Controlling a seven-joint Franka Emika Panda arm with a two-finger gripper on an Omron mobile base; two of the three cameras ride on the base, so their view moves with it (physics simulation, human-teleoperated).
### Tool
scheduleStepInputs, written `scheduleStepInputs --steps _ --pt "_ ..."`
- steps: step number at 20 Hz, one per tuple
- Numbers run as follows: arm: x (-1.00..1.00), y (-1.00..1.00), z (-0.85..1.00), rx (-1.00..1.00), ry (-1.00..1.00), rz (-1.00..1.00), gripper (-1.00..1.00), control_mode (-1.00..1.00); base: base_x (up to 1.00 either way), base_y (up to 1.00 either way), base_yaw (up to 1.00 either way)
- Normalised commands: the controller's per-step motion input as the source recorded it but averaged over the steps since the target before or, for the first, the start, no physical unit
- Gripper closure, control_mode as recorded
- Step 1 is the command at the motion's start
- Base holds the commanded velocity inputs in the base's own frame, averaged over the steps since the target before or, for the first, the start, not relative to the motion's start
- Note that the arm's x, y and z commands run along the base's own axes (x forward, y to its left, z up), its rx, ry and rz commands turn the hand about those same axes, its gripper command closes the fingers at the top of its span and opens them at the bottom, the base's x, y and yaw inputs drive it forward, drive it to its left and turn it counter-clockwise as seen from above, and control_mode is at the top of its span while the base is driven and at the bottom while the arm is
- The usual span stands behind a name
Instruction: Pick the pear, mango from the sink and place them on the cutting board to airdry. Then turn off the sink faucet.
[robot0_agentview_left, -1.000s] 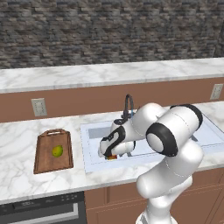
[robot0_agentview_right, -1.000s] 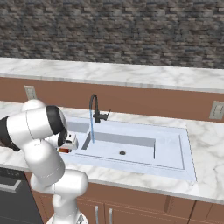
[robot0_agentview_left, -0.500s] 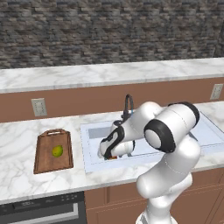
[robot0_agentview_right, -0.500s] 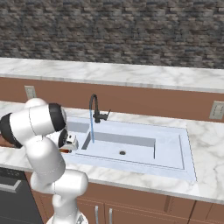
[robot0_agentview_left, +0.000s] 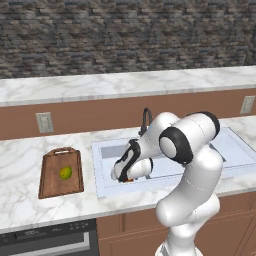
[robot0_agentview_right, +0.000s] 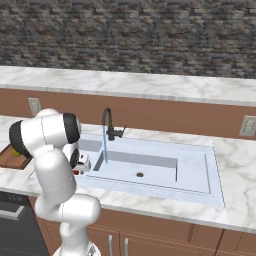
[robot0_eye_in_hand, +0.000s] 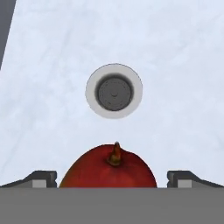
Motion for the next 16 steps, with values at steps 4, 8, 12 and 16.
scheduleStepInputs --steps 4,8,12,16 --pt "0.07 0.02 -0.1 0.0 0.0 0.0 1.0 -1.0 0.0 0.0 0.0" --pt "0.01 0.01 -0.01 0.0 0.0 0.0 1.0 -1.0 0.0 0.0 0.0" --pt "-0.03 0.0 0.01 0.0 -0.01 0.0 1.0 -1.0 0.0 0.0 0.0" --pt "-0.06 0.0 0.24 0.0 -0.07 0.0 1.0 -1.0 0.0 0.0 0.0"
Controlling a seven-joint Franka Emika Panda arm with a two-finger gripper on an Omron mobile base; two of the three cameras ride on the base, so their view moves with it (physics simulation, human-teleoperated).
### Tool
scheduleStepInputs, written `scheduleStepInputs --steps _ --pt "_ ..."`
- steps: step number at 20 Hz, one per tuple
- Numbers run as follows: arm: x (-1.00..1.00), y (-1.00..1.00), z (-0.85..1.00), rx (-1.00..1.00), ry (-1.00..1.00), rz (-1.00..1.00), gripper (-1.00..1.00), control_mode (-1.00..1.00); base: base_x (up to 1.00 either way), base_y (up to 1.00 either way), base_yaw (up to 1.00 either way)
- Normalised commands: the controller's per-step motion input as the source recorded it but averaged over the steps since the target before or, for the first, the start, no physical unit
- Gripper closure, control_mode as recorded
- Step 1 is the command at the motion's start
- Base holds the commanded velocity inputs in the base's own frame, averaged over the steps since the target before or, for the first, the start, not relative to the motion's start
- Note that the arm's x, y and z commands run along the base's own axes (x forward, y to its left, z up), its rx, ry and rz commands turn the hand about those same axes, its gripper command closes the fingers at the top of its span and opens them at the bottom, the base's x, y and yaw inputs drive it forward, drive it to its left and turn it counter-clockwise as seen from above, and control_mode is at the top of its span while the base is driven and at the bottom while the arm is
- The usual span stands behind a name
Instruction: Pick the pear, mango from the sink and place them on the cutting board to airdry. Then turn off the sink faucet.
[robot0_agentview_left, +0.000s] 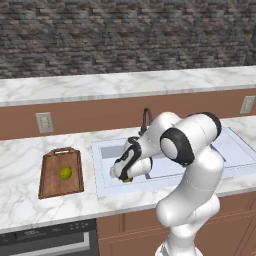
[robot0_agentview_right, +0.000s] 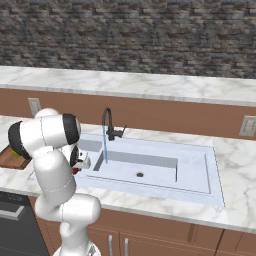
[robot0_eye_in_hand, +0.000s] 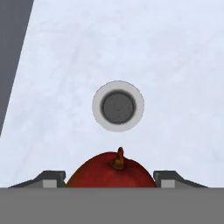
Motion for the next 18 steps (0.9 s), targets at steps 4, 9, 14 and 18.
scheduleStepInputs --steps 4,9,14,18 --pt "-0.02 0.0 0.47 0.0 -0.09 0.0 1.0 -1.0 0.0 0.0 0.0" --pt "0.0 0.0 0.57 0.0 -0.04 0.0 1.0 -1.0 0.0 0.0 0.0" --pt "0.0 -0.03 0.73 0.01 0.0 0.0 1.0 -1.0 0.0 0.0 0.0" --pt "0.0 -0.03 0.82 0.01 0.0 0.0 1.0 -1.0 0.0 0.0 0.0"
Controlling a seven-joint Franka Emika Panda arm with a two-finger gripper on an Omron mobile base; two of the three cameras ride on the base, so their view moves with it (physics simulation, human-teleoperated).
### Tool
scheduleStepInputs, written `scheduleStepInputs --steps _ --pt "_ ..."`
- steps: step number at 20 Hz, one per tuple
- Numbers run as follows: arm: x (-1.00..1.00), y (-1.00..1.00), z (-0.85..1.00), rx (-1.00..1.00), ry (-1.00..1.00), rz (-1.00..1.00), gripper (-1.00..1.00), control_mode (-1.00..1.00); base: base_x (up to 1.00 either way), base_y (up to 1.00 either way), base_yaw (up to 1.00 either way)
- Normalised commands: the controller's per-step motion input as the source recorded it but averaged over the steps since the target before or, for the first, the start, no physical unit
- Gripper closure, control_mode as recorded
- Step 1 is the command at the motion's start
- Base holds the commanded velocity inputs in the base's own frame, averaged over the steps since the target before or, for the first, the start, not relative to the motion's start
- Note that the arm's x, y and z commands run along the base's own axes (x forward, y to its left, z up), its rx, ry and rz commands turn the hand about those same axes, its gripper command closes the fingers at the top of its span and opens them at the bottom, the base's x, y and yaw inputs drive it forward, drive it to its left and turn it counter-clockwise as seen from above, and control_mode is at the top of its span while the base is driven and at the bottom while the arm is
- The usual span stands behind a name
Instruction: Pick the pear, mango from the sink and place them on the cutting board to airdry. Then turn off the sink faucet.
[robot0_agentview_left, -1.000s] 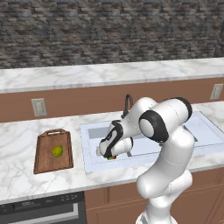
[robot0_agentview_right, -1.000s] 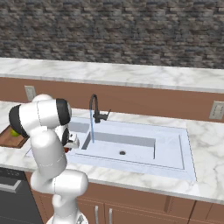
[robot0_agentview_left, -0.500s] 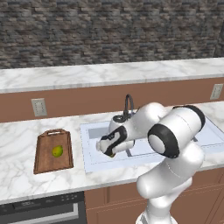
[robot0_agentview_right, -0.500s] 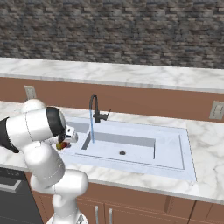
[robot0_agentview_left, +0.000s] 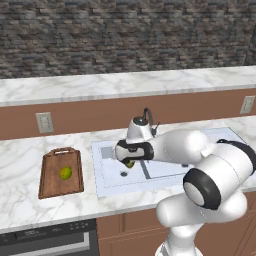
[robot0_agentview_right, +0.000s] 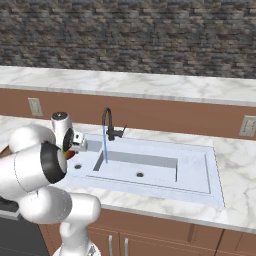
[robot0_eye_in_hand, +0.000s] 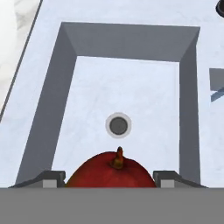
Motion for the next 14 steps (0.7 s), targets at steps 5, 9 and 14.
scheduleStepInputs --steps 5,9,14 --pt "-0.08 0.0 0.74 0.0 -0.01 0.0 1.0 -1.0 0.0 0.0 0.0" --pt "-0.32 0.0 0.63 0.0 -0.03 0.0 1.0 -1.0 0.0 0.0 0.0" --pt "-0.46 0.02 0.53 0.0 -0.05 0.0 1.0 -1.0 0.0 0.0 0.0"
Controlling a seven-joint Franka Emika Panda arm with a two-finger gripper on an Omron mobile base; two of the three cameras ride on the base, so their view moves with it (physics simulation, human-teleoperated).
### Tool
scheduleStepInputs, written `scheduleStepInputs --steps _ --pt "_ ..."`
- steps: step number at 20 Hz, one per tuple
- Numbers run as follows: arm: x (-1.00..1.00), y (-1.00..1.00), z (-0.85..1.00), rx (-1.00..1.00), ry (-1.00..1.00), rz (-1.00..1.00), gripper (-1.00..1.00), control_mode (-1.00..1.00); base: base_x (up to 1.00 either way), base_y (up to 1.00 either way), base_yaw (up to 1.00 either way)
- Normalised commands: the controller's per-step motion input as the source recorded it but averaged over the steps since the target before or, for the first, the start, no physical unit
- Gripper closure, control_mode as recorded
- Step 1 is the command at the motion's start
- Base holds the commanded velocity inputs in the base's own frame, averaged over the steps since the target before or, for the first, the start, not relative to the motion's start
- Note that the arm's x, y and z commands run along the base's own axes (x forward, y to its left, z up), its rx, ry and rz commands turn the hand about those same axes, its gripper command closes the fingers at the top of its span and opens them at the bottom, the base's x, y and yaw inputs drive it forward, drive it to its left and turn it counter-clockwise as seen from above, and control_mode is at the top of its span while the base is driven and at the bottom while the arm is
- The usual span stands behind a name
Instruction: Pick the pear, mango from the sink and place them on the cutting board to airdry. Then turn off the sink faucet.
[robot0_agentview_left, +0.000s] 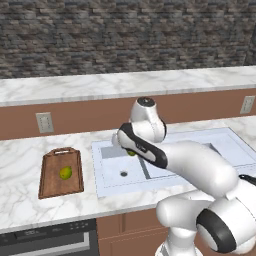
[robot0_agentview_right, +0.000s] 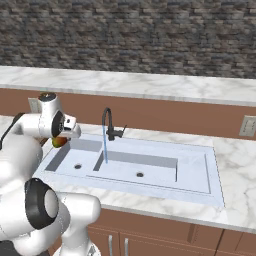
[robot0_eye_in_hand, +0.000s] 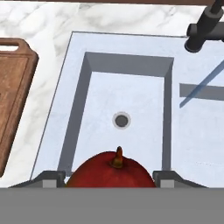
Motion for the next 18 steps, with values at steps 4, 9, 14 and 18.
scheduleStepInputs --steps 4,9,14,18 --pt "-0.48 0.09 0.46 0.0 -0.04 0.0 1.0 -1.0 0.0 0.0 0.0" --pt "-0.41 0.2 0.39 0.0 -0.02 0.0 1.0 -1.0 0.0 0.0 0.0" --pt "-0.3 0.38 0.15 0.0 0.0 0.01 1.0 -1.0 0.0 0.0 0.0" --pt "-0.2 0.56 0.07 0.0 0.0 0.03 1.0 -1.0 0.0 0.0 0.0"
